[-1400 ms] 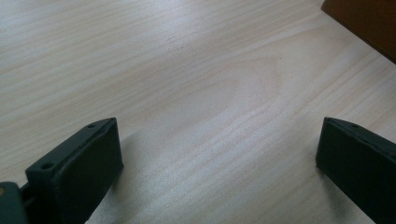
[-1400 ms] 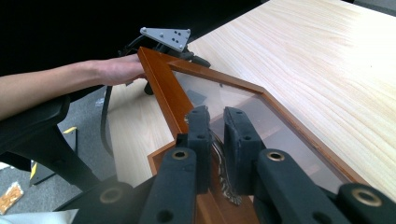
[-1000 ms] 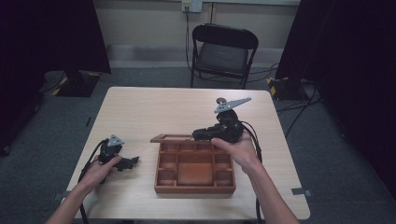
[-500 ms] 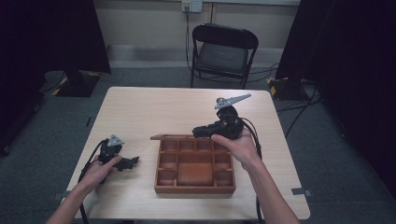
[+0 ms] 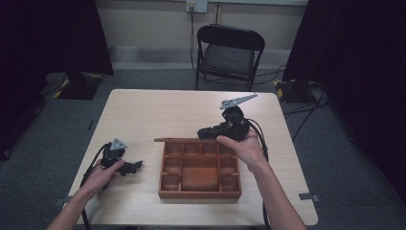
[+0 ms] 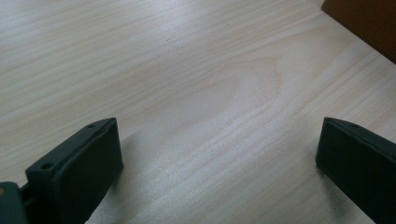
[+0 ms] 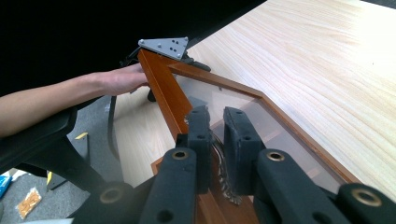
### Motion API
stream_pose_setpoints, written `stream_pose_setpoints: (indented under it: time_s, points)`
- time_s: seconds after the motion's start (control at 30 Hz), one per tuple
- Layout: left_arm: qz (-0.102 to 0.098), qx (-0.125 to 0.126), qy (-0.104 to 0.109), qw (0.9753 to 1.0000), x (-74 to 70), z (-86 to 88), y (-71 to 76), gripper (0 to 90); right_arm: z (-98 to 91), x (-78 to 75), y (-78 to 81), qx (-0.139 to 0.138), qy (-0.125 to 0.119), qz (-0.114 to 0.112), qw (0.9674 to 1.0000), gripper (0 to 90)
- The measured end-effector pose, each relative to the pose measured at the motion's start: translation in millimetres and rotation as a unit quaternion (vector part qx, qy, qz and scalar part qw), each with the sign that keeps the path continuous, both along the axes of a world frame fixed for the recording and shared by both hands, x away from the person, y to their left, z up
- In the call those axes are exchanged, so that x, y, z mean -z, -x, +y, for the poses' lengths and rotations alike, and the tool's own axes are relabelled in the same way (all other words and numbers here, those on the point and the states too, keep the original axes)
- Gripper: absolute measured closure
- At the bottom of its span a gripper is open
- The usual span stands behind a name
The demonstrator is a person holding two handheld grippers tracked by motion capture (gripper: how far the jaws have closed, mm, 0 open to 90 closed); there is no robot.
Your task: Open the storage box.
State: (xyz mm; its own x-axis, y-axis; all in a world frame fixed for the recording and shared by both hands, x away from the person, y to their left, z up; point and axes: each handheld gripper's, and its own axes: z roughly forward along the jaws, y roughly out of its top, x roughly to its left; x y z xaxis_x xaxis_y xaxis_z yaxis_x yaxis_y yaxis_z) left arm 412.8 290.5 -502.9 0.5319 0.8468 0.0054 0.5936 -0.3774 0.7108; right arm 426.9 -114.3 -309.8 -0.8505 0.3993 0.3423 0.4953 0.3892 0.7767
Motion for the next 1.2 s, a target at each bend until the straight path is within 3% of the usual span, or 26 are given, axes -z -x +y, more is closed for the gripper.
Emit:
stream_pose_setpoints:
  time_s: [1.2]
  points:
    - [0.0, -0.001, 0.001, 1.0, 0.1, -0.2, 0.1, 0.0, -1.7, 0.7, 0.9, -0.001, -0.001, -0.003, 1.0, 82.0]
